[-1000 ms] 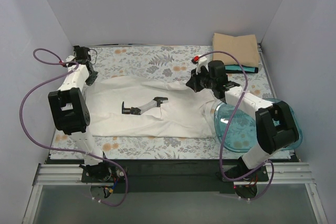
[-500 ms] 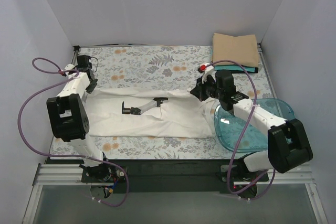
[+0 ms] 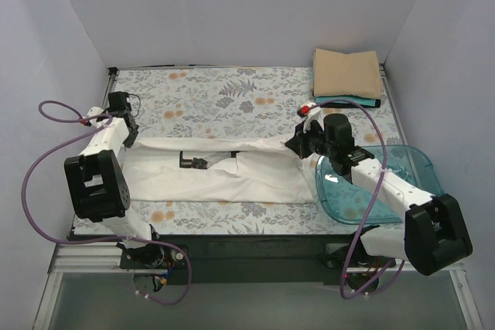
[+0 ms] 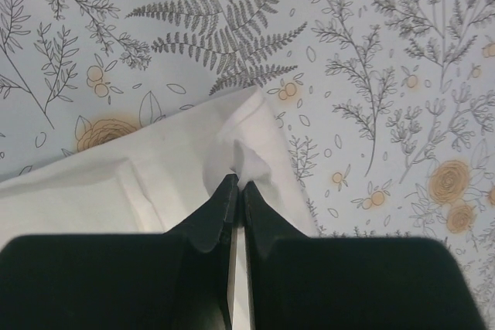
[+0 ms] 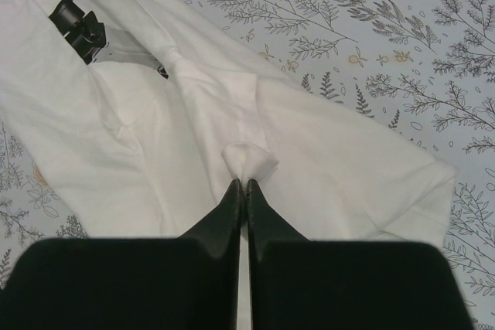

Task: Fold and stack the t-shirts
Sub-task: Fold the tshirt

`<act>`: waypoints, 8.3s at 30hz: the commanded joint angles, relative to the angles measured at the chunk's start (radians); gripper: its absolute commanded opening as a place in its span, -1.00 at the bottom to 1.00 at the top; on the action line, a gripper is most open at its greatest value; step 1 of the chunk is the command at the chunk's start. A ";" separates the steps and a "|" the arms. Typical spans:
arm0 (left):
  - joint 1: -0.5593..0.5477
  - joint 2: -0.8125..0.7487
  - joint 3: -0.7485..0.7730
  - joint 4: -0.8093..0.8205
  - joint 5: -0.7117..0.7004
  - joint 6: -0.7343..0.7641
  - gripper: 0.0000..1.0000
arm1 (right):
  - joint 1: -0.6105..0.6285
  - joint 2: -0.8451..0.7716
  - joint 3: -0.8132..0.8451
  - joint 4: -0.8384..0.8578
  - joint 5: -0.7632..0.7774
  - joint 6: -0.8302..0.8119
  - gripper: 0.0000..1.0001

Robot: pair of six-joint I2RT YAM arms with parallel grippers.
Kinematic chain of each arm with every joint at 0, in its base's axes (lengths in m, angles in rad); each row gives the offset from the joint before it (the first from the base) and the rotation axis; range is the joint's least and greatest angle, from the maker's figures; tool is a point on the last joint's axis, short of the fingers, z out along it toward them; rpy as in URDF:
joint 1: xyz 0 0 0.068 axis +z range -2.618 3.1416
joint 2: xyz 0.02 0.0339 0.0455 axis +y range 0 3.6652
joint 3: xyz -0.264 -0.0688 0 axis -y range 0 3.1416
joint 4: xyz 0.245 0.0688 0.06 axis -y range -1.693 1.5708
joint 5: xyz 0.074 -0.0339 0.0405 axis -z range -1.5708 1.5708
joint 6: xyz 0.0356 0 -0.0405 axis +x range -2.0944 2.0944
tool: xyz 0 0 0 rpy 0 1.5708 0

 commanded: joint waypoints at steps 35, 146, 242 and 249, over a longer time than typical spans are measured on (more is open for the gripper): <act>0.043 -0.296 -0.121 -0.159 0.075 -0.165 0.50 | 0.007 -0.213 -0.190 -0.052 -0.205 0.080 0.30; -0.828 -0.508 -0.739 0.127 0.503 -0.387 0.43 | 0.050 1.335 1.468 -0.467 -0.085 0.218 0.96; -1.427 -0.375 -0.581 0.126 0.310 -0.313 -0.06 | 0.320 -0.084 0.042 -0.225 0.734 0.434 0.97; -1.427 -0.327 -0.559 0.149 0.263 -0.332 -0.53 | 0.316 -0.087 0.019 -0.225 0.645 0.414 0.97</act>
